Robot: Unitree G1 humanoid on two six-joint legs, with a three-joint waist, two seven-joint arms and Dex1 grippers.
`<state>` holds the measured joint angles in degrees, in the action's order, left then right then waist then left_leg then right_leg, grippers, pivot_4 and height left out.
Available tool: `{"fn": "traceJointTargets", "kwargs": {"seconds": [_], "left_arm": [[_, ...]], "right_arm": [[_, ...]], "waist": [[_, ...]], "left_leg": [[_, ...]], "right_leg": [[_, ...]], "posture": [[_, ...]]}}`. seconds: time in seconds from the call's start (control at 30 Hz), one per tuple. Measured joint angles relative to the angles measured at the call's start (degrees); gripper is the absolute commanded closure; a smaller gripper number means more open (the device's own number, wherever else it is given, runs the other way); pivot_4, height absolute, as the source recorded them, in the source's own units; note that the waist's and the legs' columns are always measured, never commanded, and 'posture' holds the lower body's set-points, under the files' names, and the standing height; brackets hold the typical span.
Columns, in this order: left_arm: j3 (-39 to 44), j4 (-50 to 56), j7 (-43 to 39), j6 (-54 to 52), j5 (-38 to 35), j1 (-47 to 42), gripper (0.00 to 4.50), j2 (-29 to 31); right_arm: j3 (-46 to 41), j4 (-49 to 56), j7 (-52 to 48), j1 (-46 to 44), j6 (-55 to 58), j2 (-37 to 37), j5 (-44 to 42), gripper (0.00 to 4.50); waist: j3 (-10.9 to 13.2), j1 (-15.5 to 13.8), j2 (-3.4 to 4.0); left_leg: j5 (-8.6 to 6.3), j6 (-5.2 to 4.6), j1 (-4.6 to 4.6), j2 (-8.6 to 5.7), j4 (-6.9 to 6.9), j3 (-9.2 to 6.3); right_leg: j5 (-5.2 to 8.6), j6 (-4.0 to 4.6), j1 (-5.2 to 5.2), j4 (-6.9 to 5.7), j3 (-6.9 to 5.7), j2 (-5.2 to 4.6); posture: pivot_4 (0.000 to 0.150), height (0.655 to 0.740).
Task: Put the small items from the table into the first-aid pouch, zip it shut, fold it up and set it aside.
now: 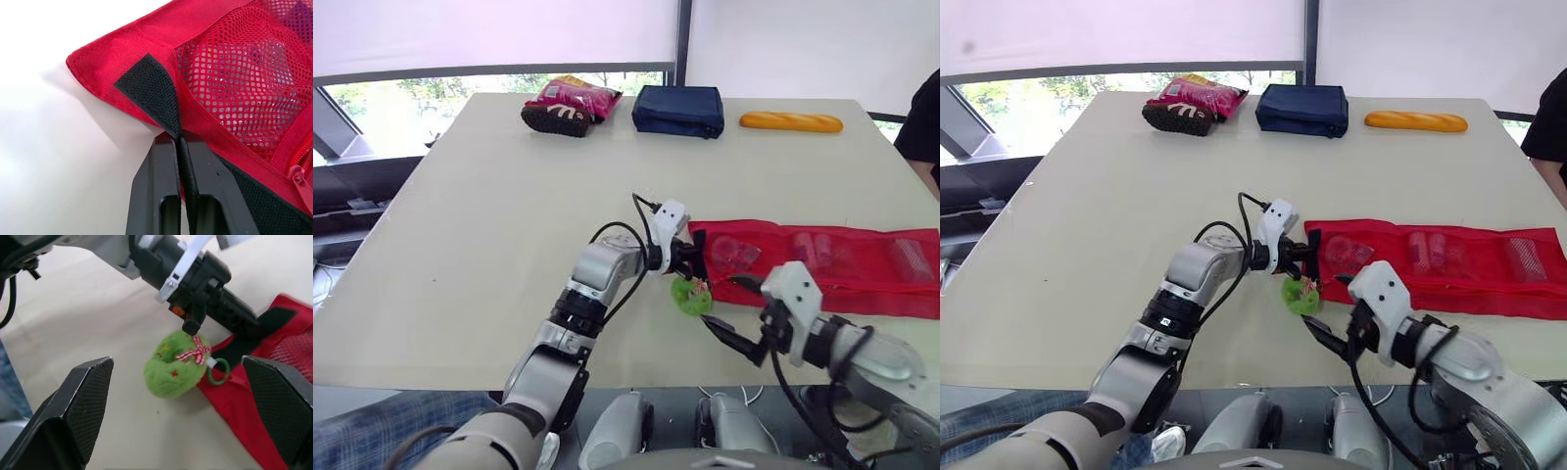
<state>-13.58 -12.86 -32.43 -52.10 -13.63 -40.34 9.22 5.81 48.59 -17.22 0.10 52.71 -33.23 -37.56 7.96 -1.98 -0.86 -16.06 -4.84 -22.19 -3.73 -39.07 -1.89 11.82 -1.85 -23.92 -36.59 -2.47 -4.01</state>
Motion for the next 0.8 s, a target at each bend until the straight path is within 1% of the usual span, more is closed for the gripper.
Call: {"fn": "traceJointTargets", "kwargs": {"seconds": [0.1, 0.17, 0.2, 0.23, 0.33, 0.37, 0.43, 0.47, 0.63, 0.73, 0.8], "left_arm": [[0.04, 1.04, 0.08, -0.58, -0.02, 0.12, 4.47, 0.17], [0.08, 1.63, 0.2, -1.08, -0.06, 0.16, 4.47, 0.17], [0.15, 1.97, 0.35, -1.31, -0.06, 0.18, 4.5, 0.17], [0.22, 2.32, 0.53, -1.44, -0.06, 0.27, 4.5, 0.16], [0.19, 2.72, 0.82, -1.32, -0.03, 0.53, 4.5, 0.17], [0.14, 2.74, 0.92, -1.07, -0.02, 0.66, 4.5, 0.19], [0.11, 2.77, 0.96, -0.83, -0.01, 0.77, 4.5, 0.29], [0.08, 2.84, 0.94, -0.59, -0.02, 0.89, 4.5, 0.41], [-1.04, 3.08, -0.04, 1.77, 0.17, 1.56, 4.5, 1.59], [-4.16, 3.08, -2.63, 6.64, 1.44, 2.04, 4.5, 4.58], [-5.42, 2.2, -4.07, 9.28, 2.08, 1.98, 4.5, 5.36]], "right_arm": [[2.03, -3.64, 3.17, -3.9, 5.9, 1.86, 0.51, 0.0], [2.87, -5.39, 4.75, -4.69, 8.97, 3.2, 0.98, 0.0], [3.15, -6.34, 5.52, -5.05, 10.37, 4.36, 1.02, 0.56], [3.28, -7.37, 6.71, -5.54, 12.15, 6.57, 1.06, 0.94], [3.21, -7.87, 8.28, -6.25, 13.74, 10.19, 0.95, 2.45], [2.81, -7.87, 8.94, -6.36, 14.28, 11.42, 0.95, 3.17], [1.84, -7.86, 9.39, -6.37, 14.9, 12.59, 0.59, 3.87], [0.85, -7.64, 9.47, -6.37, 15.6, 13.09, 0.24, 4.46], [-2.03, -6.32, 9.27, -5.81, 16.59, 14.49, -1.76, 4.46], [-9.16, -5.24, 9.57, -4.65, 16.61, 18.46, -7.07, 4.46], [-13.43, -4.92, 10.2, -4.09, 16.87, 18.69, -10.36, 4.46]], "waist": [[0.25, -0.1, 0.08], [0.27, -0.12, 0.08], [0.27, -0.1, 0.09], [0.27, -0.1, 0.09], [0.29, -0.13, 0.11], [0.29, -0.13, 0.11], [0.3, -0.09, 0.12], [0.3, -0.03, 0.13], [0.32, 0.07, 0.16], [0.32, 0.46, 0.17], [0.35, 0.55, 0.22]], "left_leg": [[0.0, 0.0, -0.08, -0.02, 0.0, 0.0], [0.07, 0.12, -0.22, -0.02, 0.0, 0.0], [0.09, 0.16, -0.36, -0.03, 0.0, 0.0], [0.11, 0.18, -0.47, -0.04, -0.01, 0.0], [0.16, 0.26, -0.56, -0.05, -0.01, 0.0], [0.17, 0.28, -0.56, -0.05, -0.01, 0.0], [0.18, 0.3, -0.56, -0.05, -0.01, 0.0], [0.18, 0.3, -0.56, -0.05, -0.01, 0.0], [0.18, 0.3, -0.56, -0.04, 0.0, 0.0], [0.18, 0.3, -0.56, -0.04, 0.01, 0.0], [0.17, 0.29, -0.57, -0.06, 0.02, 0.0]], "right_leg": [[-0.02, 0.03, -0.05, 0.01, 0.0, -0.01], [-0.03, 0.04, -0.2, 0.0, 0.0, -0.01], [-0.03, 0.04, -0.35, 0.0, 0.0, -0.01], [-0.05, 0.05, -0.47, -0.04, 0.01, 0.0], [-0.05, 0.05, -0.58, -0.13, 0.02, 0.0], [-0.05, 0.05, -0.58, -0.13, 0.02, 0.0], [-0.05, 0.04, -0.59, -0.13, 0.02, 0.02], [-0.05, 0.04, -0.6, -0.14, 0.02, 0.03], [-0.05, 0.05, -0.63, -0.15, 0.03, 0.06], [-0.05, 0.05, -0.63, -0.15, 0.05, 0.06], [-0.05, 0.06, -0.63, -0.15, 0.06, 0.04]], "posture": [[0.15, 0.7395], [0.15, 0.7395], [0.15, 0.7395], [0.15, 0.7395], [0.15, 0.7395], [0.15, 0.7395], [0.15, 0.7395], [0.15, 0.7395], [0.15, 0.7395], [0.15, 0.7395], [0.15, 0.7395]]}}
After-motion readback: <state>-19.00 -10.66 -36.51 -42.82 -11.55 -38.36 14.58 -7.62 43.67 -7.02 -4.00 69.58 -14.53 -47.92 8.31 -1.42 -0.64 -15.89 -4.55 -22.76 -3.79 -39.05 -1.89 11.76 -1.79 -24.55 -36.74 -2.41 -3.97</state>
